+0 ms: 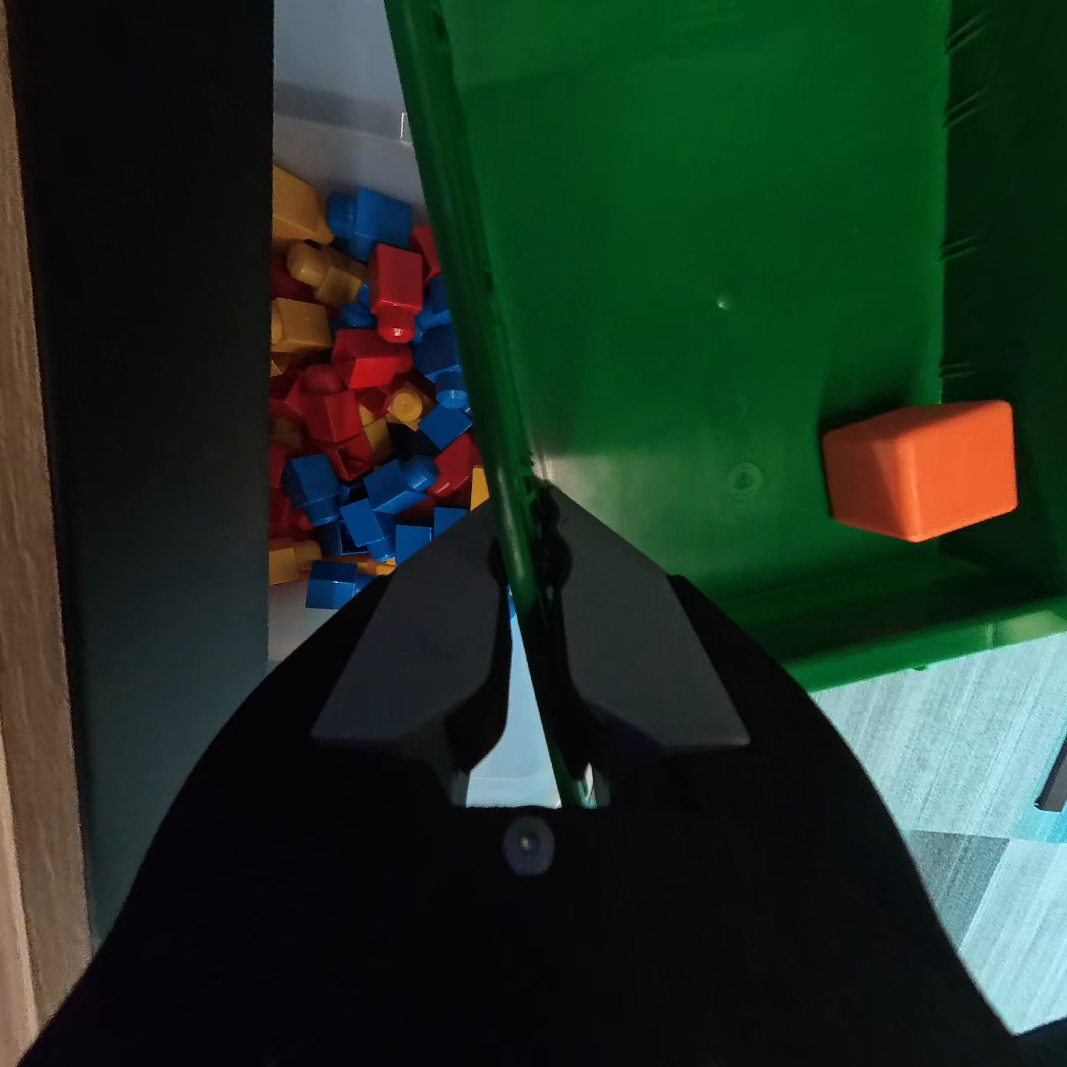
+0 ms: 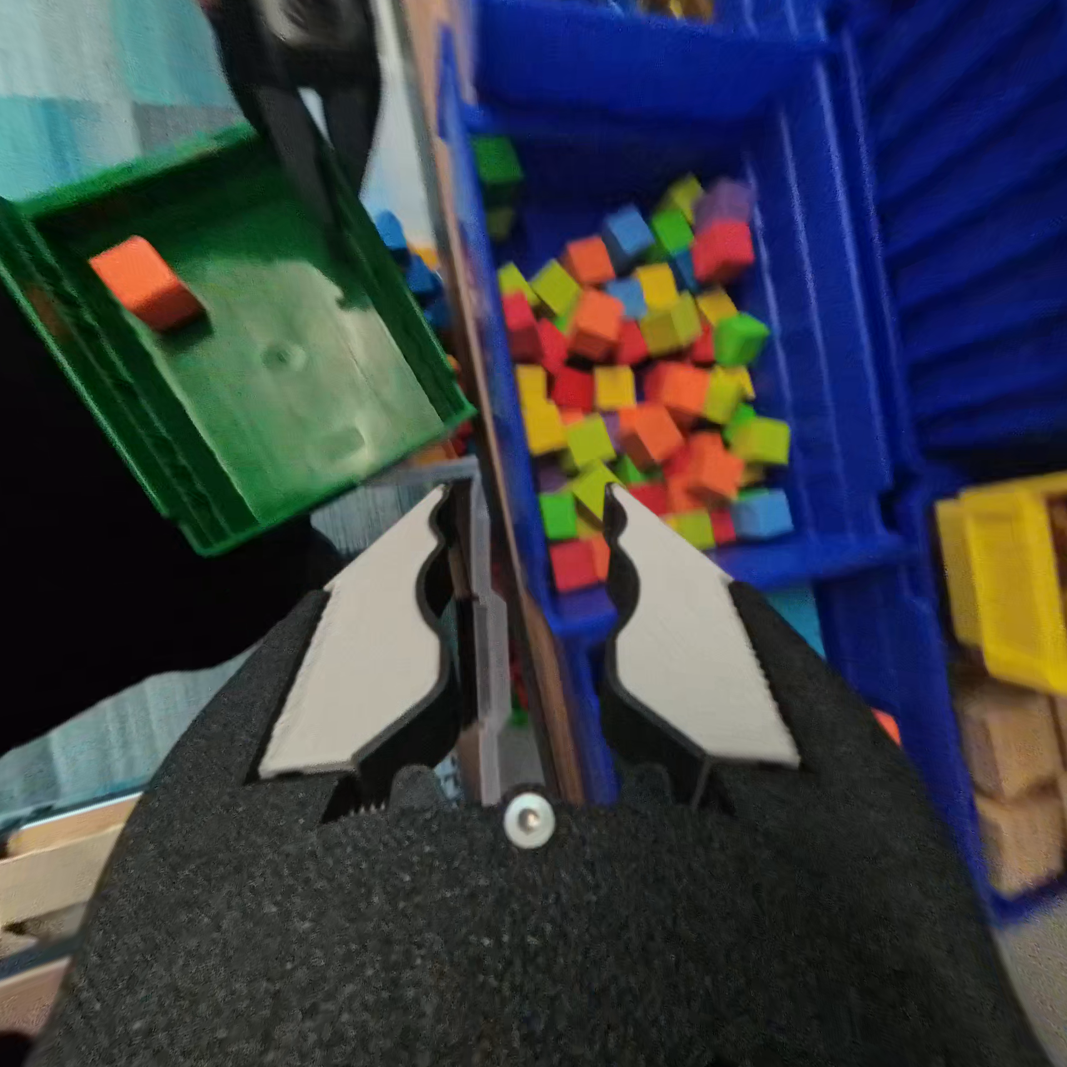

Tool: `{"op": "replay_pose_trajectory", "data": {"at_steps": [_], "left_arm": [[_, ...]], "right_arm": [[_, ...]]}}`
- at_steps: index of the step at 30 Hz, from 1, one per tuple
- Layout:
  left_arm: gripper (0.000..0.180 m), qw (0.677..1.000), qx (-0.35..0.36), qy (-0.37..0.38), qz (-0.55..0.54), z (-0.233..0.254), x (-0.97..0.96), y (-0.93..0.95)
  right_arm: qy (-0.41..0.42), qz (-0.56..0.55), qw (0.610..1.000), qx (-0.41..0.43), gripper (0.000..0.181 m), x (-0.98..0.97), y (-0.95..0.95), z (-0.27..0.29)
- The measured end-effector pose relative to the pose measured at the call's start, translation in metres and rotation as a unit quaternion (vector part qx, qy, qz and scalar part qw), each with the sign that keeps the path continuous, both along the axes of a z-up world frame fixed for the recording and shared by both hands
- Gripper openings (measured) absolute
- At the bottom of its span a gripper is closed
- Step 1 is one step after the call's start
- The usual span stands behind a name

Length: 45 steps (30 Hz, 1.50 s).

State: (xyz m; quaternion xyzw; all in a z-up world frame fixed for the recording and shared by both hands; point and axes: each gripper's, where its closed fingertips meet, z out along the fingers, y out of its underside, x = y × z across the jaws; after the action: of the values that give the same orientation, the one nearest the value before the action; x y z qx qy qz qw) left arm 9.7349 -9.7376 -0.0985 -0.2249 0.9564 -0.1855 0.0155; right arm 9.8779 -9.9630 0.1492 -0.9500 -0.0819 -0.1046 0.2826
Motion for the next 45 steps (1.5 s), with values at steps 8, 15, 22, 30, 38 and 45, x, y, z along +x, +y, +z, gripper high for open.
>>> {"op": "replay_pose_trajectory", "data": {"at_steps": [8,15,22,30,38,45], "left_arm": [[0.003,1.000,-0.007,0.008,0.004,-0.001,0.004,-0.001],[0.005,1.000,-0.010,0.017,0.018,-0.001,0.002,-0.001],[0.005,1.000,-0.012,0.019,0.019,-0.001,0.003,-0.002],[0.005,1.000,-0.013,0.019,0.013,0.001,0.003,-0.003],[0.005,1.000,-0.011,0.015,0.007,0.001,0.002,-0.002],[0.005,1.000,-0.004,0.018,0.010,0.002,0.006,0.001]], "right_arm": [[0.027,-0.144,0.972,-0.186,0.071,0.136,-0.111,-0.051],[0.149,-0.196,0.943,-0.222,0.059,0.138,-0.094,-0.088],[0.088,-0.149,0.983,-0.063,0.050,0.122,-0.033,-0.019],[0.146,0.166,0.975,-0.021,0.050,-0.129,0.075,-0.060],[0.118,0.147,0.974,-0.128,0.051,-0.153,0.094,-0.189],[0.103,0.108,0.989,0.018,0.042,-0.117,0.066,-0.097]]}}
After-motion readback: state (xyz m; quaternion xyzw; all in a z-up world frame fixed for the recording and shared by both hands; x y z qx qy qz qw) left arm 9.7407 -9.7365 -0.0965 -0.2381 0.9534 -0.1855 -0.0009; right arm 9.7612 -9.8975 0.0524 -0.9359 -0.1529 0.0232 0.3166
